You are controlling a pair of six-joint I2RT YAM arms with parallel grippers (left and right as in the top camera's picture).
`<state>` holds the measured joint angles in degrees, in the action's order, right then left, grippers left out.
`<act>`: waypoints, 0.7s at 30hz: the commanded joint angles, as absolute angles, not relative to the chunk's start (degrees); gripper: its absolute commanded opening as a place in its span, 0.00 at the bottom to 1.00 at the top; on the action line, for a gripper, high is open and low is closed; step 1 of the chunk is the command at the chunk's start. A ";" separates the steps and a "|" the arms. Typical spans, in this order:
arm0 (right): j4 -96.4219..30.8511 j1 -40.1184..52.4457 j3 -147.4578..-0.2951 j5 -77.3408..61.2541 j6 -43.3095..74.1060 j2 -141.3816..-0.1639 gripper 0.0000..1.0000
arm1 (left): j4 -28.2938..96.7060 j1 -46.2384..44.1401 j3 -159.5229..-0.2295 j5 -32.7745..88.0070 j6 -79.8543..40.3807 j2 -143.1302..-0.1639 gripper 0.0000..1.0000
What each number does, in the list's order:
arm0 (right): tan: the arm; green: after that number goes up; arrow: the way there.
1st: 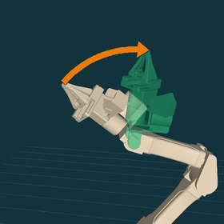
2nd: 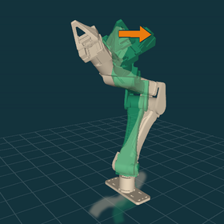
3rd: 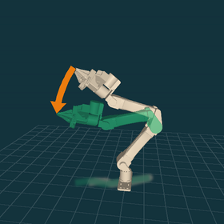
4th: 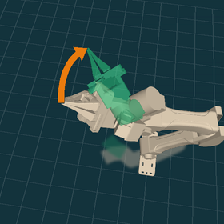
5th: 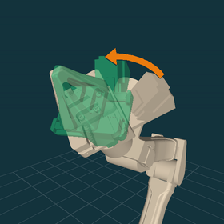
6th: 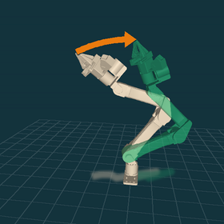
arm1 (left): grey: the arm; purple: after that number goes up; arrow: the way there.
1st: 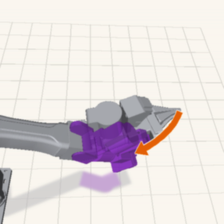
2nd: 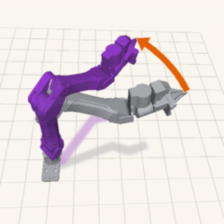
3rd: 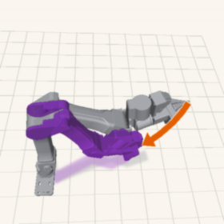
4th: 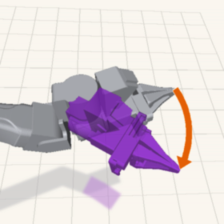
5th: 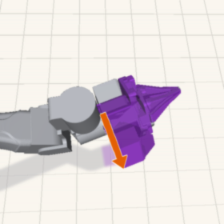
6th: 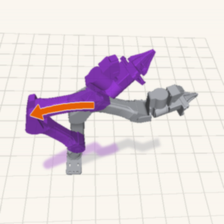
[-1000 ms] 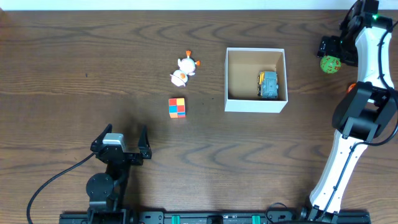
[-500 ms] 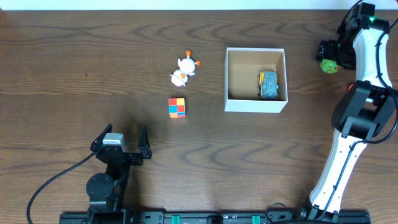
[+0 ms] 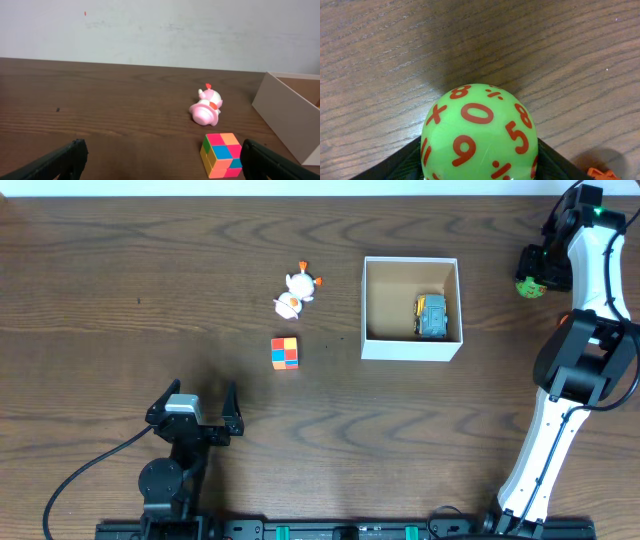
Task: Pack container
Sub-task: 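Lower the right gripper onto the green numbered ball and grasp, then carry the green ball over the box and lower it inside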
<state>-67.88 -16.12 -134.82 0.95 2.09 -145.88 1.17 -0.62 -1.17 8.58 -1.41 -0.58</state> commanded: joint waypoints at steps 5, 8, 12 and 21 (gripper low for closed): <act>-68.71 -15.79 -134.52 3.25 2.07 -147.00 0.43 | 3.22 -0.78 -0.23 9.21 -0.64 -0.23 0.98; -69.01 -15.77 -134.89 3.22 2.07 -146.71 0.42 | 3.22 -0.78 -0.23 9.21 -0.64 -0.23 0.98; -70.61 -15.77 -136.99 3.20 2.09 -145.64 0.41 | 3.22 -0.78 -0.23 9.21 -0.64 -0.23 0.98; -78.48 -14.70 -148.70 -1.54 3.20 -140.53 0.36 | 3.22 -0.78 -0.23 9.21 -0.64 -0.23 0.98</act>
